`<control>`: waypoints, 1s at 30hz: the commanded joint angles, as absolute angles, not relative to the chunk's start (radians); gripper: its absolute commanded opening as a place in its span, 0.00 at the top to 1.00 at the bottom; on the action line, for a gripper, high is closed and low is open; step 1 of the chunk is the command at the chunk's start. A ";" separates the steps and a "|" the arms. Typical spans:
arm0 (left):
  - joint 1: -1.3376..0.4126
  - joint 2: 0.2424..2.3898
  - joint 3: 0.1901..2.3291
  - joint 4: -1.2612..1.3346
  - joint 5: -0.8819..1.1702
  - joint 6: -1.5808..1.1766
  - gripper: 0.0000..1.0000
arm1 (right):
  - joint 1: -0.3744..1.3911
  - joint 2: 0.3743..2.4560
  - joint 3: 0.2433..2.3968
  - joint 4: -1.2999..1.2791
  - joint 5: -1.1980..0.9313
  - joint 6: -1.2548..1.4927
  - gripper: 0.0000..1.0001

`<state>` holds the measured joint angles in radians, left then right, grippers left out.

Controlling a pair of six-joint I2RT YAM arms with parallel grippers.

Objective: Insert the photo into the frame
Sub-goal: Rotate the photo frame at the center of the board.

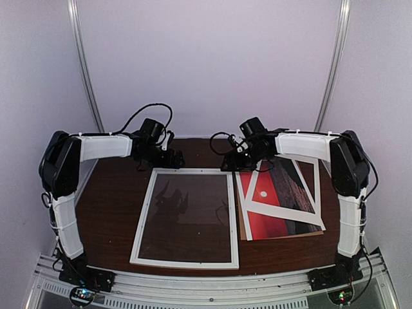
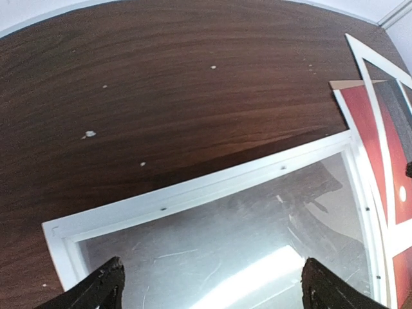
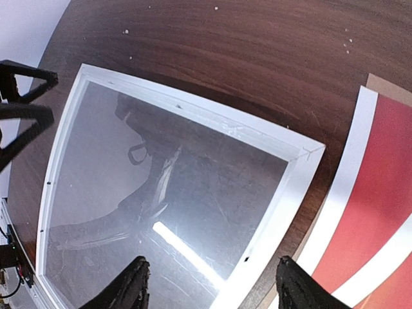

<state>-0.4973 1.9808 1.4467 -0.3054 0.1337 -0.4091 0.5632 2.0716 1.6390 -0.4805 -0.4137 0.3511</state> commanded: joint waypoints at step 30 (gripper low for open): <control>-0.280 2.230 1.803 -0.625 0.358 0.090 0.02 | 0.738 2.003 1.519 -0.666 -0.433 0.375 0.34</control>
<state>-0.3107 2.1777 1.7050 -0.5522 0.2420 -0.0837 0.7406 2.0605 1.5337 -0.5606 -0.4759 0.3706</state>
